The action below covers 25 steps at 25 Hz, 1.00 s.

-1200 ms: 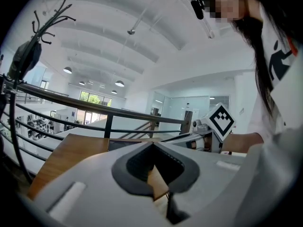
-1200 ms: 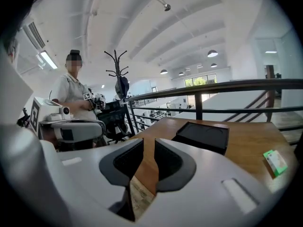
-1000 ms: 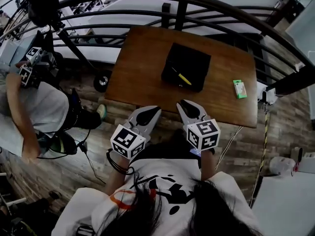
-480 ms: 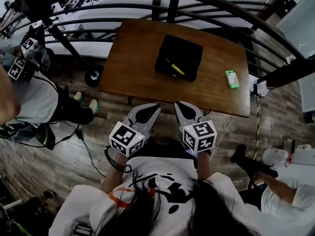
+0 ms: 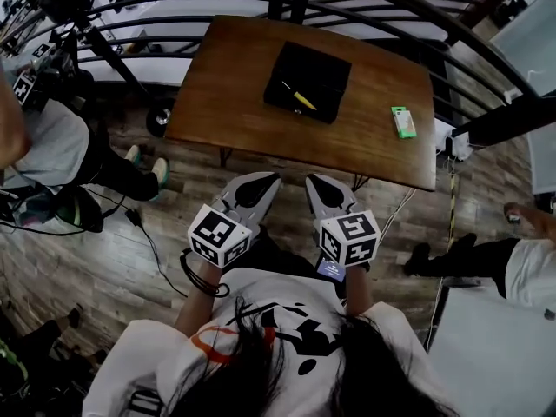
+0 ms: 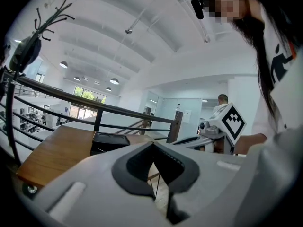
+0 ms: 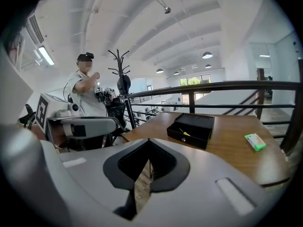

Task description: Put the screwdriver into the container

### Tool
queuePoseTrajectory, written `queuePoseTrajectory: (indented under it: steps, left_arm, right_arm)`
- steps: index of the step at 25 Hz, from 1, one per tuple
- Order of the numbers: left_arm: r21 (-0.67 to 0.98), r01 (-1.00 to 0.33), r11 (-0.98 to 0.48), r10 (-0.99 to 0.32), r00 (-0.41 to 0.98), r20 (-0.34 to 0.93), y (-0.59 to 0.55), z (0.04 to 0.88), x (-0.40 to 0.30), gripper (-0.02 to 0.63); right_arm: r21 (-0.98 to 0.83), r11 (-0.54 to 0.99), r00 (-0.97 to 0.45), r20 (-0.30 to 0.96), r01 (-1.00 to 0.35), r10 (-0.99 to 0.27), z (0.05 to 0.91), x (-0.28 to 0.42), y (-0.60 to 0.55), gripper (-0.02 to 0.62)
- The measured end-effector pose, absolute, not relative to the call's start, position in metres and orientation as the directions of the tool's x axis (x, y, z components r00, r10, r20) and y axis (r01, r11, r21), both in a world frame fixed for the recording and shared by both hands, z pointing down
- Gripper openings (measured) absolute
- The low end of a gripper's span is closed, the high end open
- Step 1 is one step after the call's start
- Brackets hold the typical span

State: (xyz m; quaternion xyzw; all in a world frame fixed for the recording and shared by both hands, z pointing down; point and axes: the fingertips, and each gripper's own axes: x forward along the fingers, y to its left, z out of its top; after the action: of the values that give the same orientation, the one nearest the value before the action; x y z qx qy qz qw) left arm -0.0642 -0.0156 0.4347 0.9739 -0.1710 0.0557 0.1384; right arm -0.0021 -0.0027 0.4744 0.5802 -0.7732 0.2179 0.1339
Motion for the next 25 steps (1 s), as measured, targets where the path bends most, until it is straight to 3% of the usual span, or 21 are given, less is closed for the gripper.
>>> queuePoseTrajectory:
  steps: [14, 25]
  left_arm:
    - [0.208, -0.275, -0.939, -0.241, 0.955, 0.172, 0.080, 0.438, -0.027, 0.002]
    - [0.198, -0.293, -0.935, -0.255, 0.947, 0.196, 0.118, 0.442, -0.028, 0.002]
  right_arm:
    - [-0.152, 0.189, -0.237, 0.427, -0.970, -0.872, 0.476, 0.023, 0.083, 0.020]
    - [-0.146, 0.208, -0.250, 0.397, -0.967, -0.883, 0.474, 0.023, 0.117, 0.011]
